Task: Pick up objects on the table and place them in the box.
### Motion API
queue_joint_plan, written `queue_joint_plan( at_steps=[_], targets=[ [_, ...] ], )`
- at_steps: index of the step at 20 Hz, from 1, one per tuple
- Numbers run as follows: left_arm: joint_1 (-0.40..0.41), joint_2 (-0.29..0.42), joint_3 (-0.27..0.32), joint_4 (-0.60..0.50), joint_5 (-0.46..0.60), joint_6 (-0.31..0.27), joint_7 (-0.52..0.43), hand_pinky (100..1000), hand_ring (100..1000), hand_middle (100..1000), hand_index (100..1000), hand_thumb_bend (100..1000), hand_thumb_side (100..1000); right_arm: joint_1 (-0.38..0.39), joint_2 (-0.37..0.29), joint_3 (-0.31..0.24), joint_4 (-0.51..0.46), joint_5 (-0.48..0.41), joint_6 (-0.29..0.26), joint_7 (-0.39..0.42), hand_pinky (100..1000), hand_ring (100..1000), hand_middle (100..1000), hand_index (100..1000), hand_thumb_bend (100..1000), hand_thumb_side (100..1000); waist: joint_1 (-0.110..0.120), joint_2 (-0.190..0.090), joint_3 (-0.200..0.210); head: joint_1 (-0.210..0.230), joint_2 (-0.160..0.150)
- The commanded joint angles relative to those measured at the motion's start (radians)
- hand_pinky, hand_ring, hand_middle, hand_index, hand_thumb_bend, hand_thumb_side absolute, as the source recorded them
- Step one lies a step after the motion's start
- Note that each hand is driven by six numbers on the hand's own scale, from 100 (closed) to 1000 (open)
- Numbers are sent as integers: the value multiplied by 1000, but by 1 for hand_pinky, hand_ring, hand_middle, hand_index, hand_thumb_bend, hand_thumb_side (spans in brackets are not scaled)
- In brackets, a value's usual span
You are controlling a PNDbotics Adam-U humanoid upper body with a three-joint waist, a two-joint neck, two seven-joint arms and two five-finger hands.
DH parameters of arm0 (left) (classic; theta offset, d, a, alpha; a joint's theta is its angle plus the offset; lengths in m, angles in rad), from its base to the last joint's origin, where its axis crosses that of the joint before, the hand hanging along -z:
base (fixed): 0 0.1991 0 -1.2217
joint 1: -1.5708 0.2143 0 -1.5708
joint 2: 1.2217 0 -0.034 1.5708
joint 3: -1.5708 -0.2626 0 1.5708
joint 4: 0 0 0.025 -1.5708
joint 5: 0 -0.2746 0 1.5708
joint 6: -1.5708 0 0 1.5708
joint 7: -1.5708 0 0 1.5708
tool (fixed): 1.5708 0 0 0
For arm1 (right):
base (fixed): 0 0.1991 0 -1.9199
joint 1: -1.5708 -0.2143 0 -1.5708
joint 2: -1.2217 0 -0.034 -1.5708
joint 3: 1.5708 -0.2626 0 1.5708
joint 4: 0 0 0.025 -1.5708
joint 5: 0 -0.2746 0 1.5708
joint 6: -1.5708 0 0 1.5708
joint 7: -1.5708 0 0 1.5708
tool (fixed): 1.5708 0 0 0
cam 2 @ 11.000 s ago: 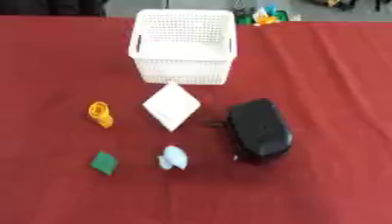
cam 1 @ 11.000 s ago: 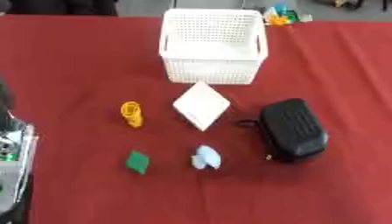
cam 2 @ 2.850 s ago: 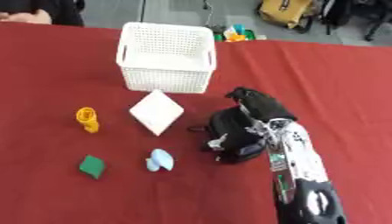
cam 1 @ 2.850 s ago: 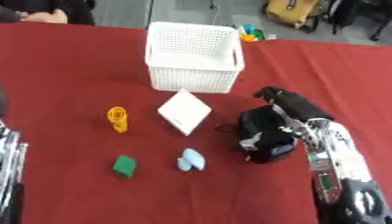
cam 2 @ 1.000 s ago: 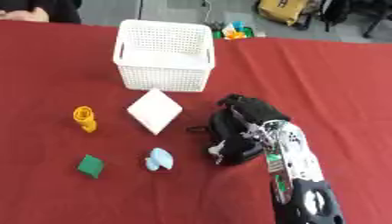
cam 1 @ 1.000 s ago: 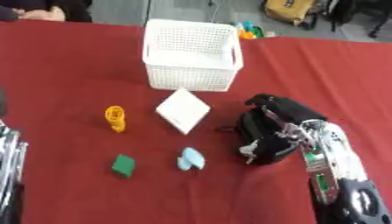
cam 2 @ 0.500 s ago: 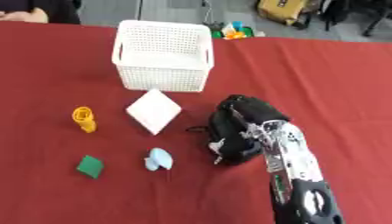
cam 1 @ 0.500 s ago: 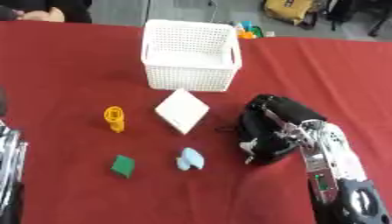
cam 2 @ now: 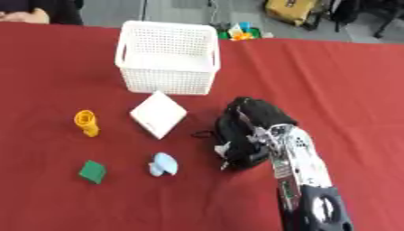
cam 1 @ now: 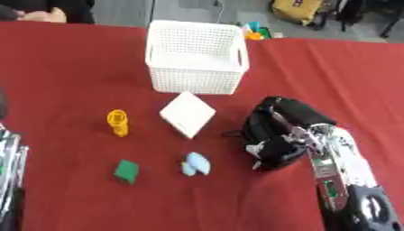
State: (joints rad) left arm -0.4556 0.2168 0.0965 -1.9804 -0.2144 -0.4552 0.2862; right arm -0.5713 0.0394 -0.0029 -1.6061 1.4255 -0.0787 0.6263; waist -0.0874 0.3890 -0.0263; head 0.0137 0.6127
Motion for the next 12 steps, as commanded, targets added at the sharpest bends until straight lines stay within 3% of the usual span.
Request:
queue_joint_plan(
  at_steps=[1, 5, 8, 12],
  targets=[
    [-17, 1, 4, -20, -4, 0, 4, 569, 538, 511, 707, 133, 909, -3, -13, 6, -2, -10, 4, -16, 100, 731, 804, 725, 332, 100, 5, -15, 0, -3, -9],
    [-17, 0, 4, -20, -4, 3, 5, 570, 536, 510, 706, 134, 909, -6, -20, 6, -14, -16, 7, -34, 100, 718, 776, 682, 250, 100, 2, -16, 1, -1, -9],
    [-17, 0, 5, -20, -4, 3, 8, 570, 536, 509, 706, 134, 910, -6, -22, 6, -19, -14, 12, -48, 100, 716, 771, 676, 257, 100, 1, -16, 2, -2, -9],
    [-17, 0, 4, -20, -4, 3, 9, 573, 534, 508, 705, 134, 910, -7, -26, 7, -28, 9, 18, -82, 100, 679, 629, 595, 174, 100, -1, -16, 2, -3, -10]
  ],
)
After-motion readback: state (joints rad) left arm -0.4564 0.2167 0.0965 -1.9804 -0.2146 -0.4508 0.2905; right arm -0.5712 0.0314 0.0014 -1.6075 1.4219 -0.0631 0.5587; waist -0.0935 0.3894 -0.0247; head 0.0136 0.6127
